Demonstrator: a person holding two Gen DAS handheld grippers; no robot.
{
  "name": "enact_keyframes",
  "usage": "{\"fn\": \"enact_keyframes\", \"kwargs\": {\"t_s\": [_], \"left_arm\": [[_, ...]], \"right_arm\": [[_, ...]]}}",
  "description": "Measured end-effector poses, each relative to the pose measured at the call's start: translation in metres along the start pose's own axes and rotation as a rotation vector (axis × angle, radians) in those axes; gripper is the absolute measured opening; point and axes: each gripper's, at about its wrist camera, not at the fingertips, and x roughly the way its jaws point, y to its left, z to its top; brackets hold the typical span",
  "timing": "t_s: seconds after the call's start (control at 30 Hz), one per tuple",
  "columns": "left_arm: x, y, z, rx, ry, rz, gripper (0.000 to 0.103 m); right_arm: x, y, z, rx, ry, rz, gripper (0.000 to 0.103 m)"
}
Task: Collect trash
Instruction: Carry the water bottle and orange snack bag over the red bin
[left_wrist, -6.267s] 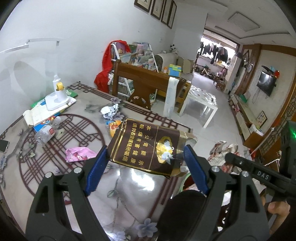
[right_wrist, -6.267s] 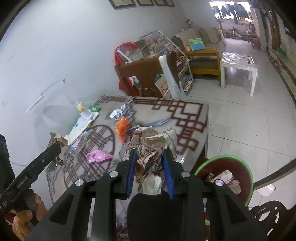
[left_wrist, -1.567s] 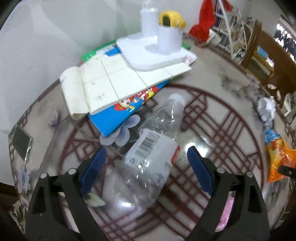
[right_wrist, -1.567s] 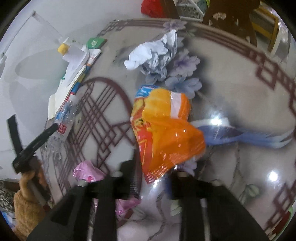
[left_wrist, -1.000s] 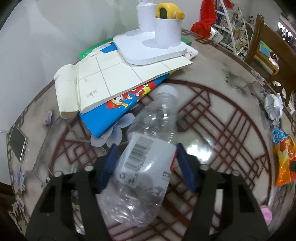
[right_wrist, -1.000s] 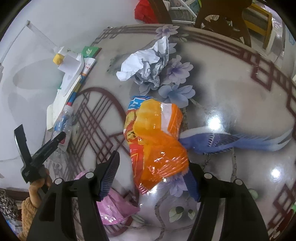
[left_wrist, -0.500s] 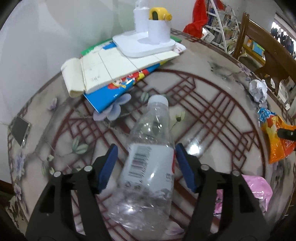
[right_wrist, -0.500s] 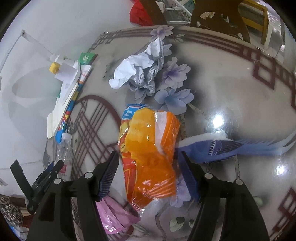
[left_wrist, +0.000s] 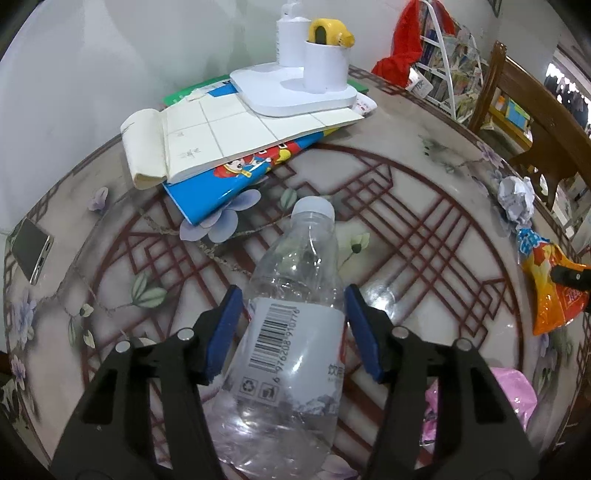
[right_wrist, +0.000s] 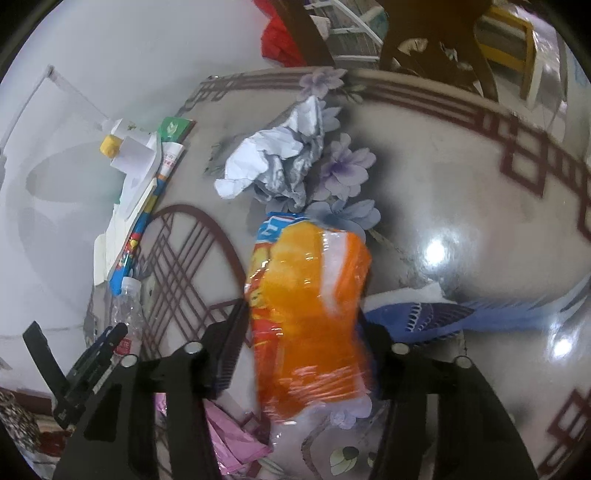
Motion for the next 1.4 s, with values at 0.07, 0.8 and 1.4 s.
{"fn": "enact_keyframes", "kwargs": {"t_s": [0.07,0.8,1.4], "left_arm": [[-0.001,0.001,-0.002,-0.011,-0.003,0.0,0.055],[-0.085,0.003,-0.052,-0.06,-0.022,-0.014,0.055],[-0.143,-0.011,-0.105,-0.064,-0.004,-0.03,0.055]], "right_arm": [[-0.002,0.003,-0.001,-0.015,-0.009,-0.006,0.048],[-0.029,0.033,-0.028,-0.117,-0.063,-0.042,0.043],[-0.072,0.041,-0.057,-0.128,-0.124,-0.04,0.043]]}}
